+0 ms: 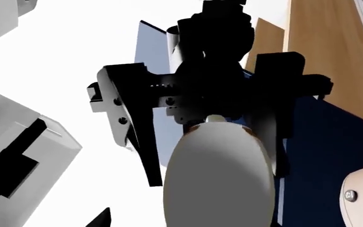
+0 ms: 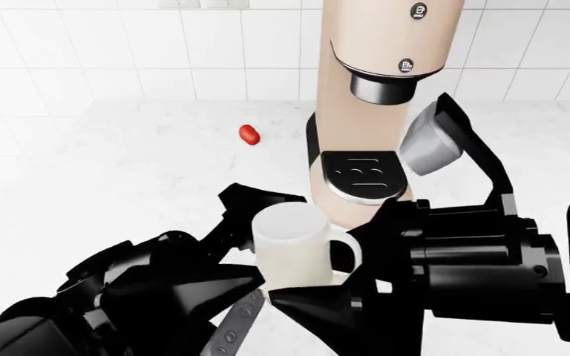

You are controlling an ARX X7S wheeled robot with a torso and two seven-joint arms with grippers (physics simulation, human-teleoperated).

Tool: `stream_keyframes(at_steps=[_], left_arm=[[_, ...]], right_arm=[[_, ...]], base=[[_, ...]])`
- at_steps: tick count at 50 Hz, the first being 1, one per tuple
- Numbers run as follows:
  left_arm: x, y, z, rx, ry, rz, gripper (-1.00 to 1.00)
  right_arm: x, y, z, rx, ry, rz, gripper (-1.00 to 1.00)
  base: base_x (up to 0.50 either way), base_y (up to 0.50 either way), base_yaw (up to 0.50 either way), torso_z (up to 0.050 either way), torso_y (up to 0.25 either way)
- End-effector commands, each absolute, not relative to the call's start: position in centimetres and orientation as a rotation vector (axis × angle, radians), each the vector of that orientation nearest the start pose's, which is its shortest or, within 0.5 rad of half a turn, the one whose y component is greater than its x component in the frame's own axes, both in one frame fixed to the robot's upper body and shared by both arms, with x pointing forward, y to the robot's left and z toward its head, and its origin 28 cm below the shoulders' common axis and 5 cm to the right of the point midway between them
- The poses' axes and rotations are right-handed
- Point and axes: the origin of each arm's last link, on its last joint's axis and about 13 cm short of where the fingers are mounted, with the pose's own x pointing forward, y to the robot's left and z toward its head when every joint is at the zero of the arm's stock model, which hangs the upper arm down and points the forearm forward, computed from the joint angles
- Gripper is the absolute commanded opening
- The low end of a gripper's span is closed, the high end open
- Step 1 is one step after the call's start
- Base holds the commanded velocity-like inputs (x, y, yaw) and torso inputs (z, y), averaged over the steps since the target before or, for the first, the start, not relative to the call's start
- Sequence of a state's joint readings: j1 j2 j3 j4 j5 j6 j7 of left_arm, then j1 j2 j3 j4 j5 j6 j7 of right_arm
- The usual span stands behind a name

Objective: A wet mug is on the counter and needs to be dried. Pick it up and place it upside down in the open cabinet.

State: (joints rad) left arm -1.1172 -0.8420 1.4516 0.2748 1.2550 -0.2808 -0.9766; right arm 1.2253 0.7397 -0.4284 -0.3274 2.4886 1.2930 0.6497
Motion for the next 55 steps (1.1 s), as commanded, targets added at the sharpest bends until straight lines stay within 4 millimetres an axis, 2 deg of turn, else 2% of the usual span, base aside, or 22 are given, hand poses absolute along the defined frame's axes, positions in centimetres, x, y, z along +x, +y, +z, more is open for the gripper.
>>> stream_keyframes(at_steps=[1, 14, 21, 24, 38, 49, 55], left_arm=[[28.3, 23.5, 22.1, 1.511, -1.931, 0.228, 1.00], [27.9, 25.4, 23.0, 1.470, -1.754, 0.243, 1.00], [28.2, 26.3, 23.3, 1.442, -1.608, 0.247, 1.00], [28.2, 26.5, 23.4, 1.411, -1.495, 0.213, 1.00], [27.2, 27.1, 25.1, 0.915, -1.090, 0.205, 1.00], [26.0, 27.4, 25.1, 0.622, -0.620, 0.057, 1.00], [25.1, 27.3, 25.3, 0.480, -0.495, -0.011, 1.00]], right_arm=[[18.9, -13.3, 31.1, 0.021, 0.527, 1.125, -1.00], [18.8, -14.2, 31.2, 0.036, 0.520, 1.078, -1.00], [18.9, -14.6, 31.2, 0.047, 0.519, 1.056, -1.00], [18.8, -14.7, 31.2, 0.047, 0.517, 1.048, -1.00], [18.6, -15.1, 31.4, 0.044, 0.506, 1.014, -1.00], [18.0, -15.1, 31.5, 0.030, 0.482, 0.982, -1.00], [17.0, -15.0, 31.6, -0.010, 0.437, 0.936, -1.00]], base=[[0.00, 0.00, 0.00, 0.000, 0.000], [0.00, 0.00, 0.00, 0.000, 0.000], [0.00, 0.00, 0.00, 0.000, 0.000], [0.00, 0.00, 0.00, 0.000, 0.000], [0.00, 0.00, 0.00, 0.000, 0.000], [0.00, 0.00, 0.00, 0.000, 0.001], [0.00, 0.00, 0.00, 0.002, 0.000]])
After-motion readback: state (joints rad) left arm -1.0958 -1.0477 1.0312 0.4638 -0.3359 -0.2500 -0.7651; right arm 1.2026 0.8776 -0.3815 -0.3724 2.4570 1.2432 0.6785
